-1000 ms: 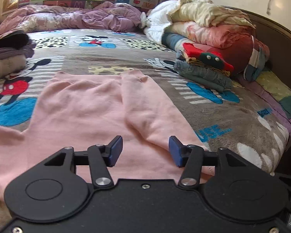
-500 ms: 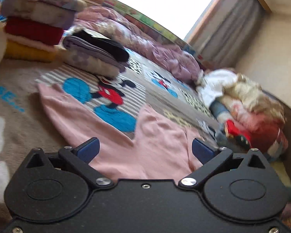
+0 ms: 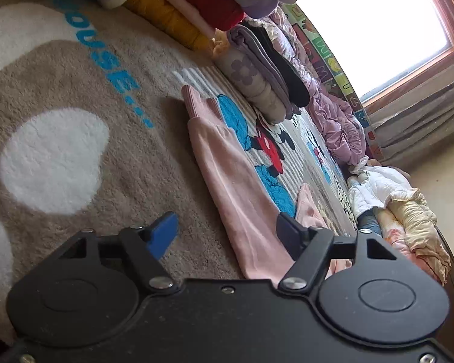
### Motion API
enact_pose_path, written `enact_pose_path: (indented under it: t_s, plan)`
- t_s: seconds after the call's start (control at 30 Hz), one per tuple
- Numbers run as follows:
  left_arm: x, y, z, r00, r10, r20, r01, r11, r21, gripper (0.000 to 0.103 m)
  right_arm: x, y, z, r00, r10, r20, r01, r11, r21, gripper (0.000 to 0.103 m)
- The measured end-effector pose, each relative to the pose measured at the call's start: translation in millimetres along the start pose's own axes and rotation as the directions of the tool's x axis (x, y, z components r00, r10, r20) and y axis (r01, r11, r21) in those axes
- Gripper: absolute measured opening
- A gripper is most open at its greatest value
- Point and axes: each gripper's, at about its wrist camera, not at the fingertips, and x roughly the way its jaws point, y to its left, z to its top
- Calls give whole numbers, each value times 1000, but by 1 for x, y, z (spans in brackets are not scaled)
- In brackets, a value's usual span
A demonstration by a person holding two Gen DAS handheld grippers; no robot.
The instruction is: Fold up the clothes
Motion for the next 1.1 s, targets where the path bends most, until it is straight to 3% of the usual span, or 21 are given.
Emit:
enact_pose_path:
  t_s: [0.13, 0.3, 0.47, 0.6, 0.77, 0.9, 1.1]
  plan:
    - [16, -3, 8, 1000, 7, 30, -7, 1000, -1, 69, 2, -9, 6, 999, 30, 17, -31, 998, 62, 71]
    - [37, -7, 13, 996, 48, 72, -51, 998, 28, 53, 0, -20, 14, 996, 74, 50, -79, 989, 125, 71]
    - [47, -14, 14, 993, 66, 95, -70, 996, 47, 4, -1, -32, 21, 993, 88, 73, -99, 982, 163, 71]
    - [39, -52, 7, 991, -13, 133, -10, 985, 170, 2, -1, -42, 27, 991, 98, 89, -112, 978, 175, 71]
    - [25, -118, -20, 981, -145, 129, 81, 910, 407, 2, -2, -50, 36, 988, 116, 105, -132, 978, 163, 71]
    - [26, -158, -50, 973, -217, 83, 142, 839, 526, 2, 0, -59, 42, 986, 123, 114, -142, 974, 177, 71]
    - [35, -197, -88, 970, -244, 23, 172, 748, 641, 2, 2, -73, 49, 976, 162, 147, -195, 949, 247, 72]
